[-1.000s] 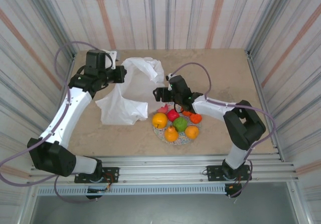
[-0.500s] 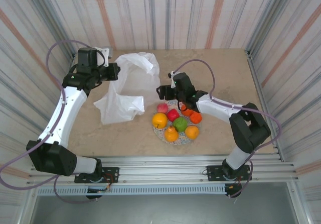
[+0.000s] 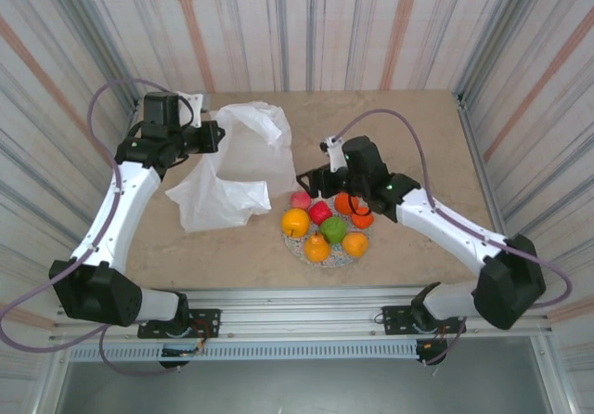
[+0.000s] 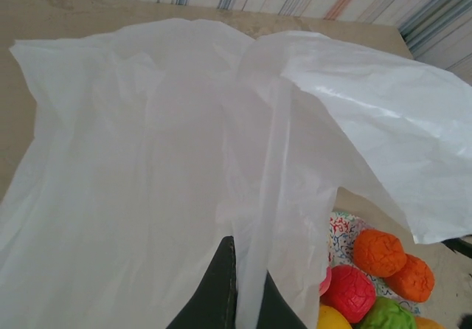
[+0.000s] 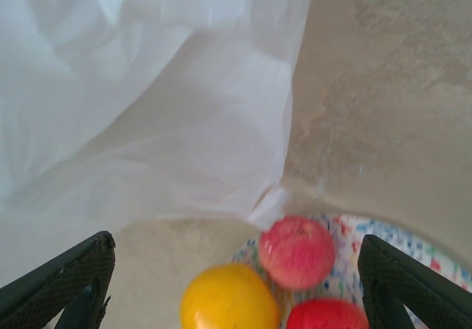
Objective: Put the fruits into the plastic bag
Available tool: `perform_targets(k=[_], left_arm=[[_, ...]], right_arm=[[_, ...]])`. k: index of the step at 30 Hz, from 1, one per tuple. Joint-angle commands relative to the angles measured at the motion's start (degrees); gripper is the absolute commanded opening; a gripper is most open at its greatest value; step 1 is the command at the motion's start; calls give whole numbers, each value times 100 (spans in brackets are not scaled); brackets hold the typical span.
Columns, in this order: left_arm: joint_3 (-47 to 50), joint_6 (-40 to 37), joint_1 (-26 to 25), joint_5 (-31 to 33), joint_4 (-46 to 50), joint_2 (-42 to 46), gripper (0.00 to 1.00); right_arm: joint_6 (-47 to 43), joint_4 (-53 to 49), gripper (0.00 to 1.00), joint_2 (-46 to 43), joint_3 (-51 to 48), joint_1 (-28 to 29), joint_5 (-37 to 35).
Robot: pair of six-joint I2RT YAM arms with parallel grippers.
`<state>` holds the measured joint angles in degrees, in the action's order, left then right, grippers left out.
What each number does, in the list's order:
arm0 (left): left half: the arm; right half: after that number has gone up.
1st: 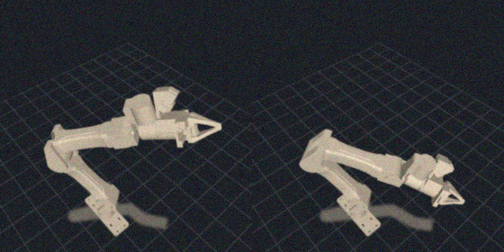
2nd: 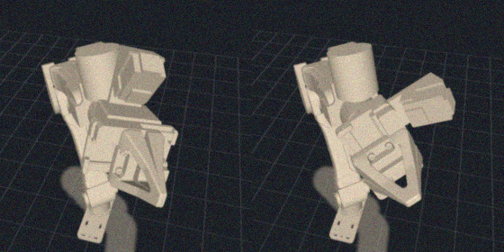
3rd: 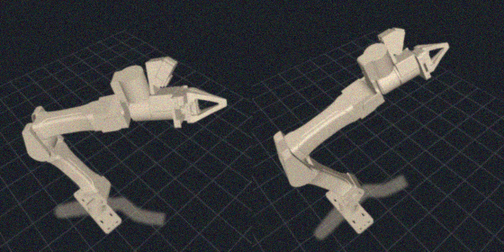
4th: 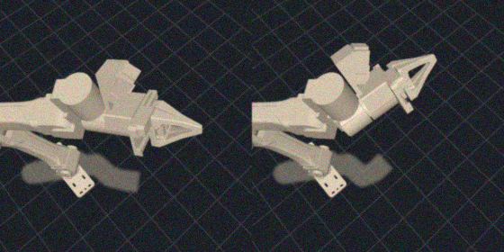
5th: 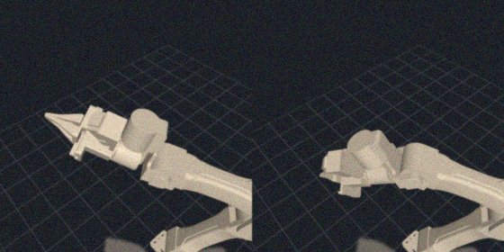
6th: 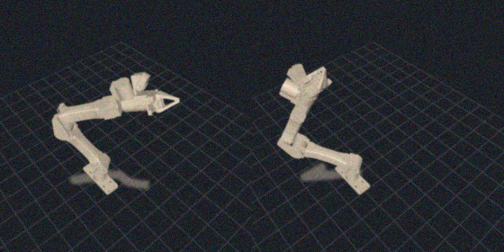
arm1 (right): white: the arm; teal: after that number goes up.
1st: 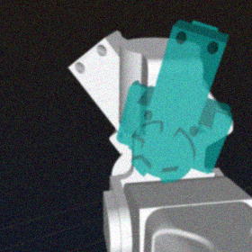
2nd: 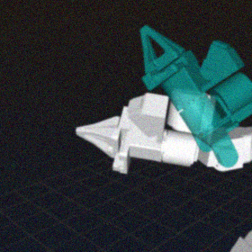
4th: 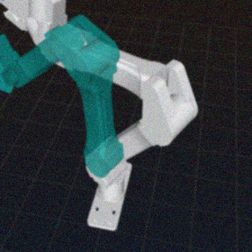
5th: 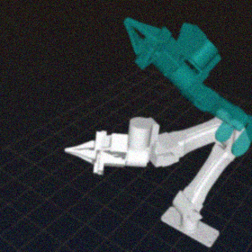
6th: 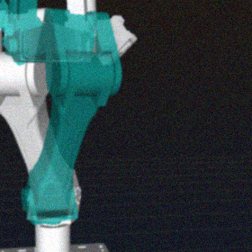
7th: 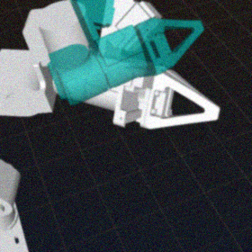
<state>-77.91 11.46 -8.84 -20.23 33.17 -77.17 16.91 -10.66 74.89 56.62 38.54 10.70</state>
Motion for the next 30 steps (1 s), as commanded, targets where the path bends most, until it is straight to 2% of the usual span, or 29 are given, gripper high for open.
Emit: perform_targets(k=[1,7,16,30], left_arm=[[154,66,135,-231,-39,234,0],[349,114,194,-365,-263,342,0],[538,154,216,-604,-472,348,0],[601,178,285,-775,-549,368,0]], right_arm=[[-229,-1269,85,-347,-283,347,-17],[-126,-2066,76,-804,-589,1089,-372],[-162,-2353,71,-380,-652,1493,-717],[1281,-1577,71,-155,-1200,2125,-1732]])
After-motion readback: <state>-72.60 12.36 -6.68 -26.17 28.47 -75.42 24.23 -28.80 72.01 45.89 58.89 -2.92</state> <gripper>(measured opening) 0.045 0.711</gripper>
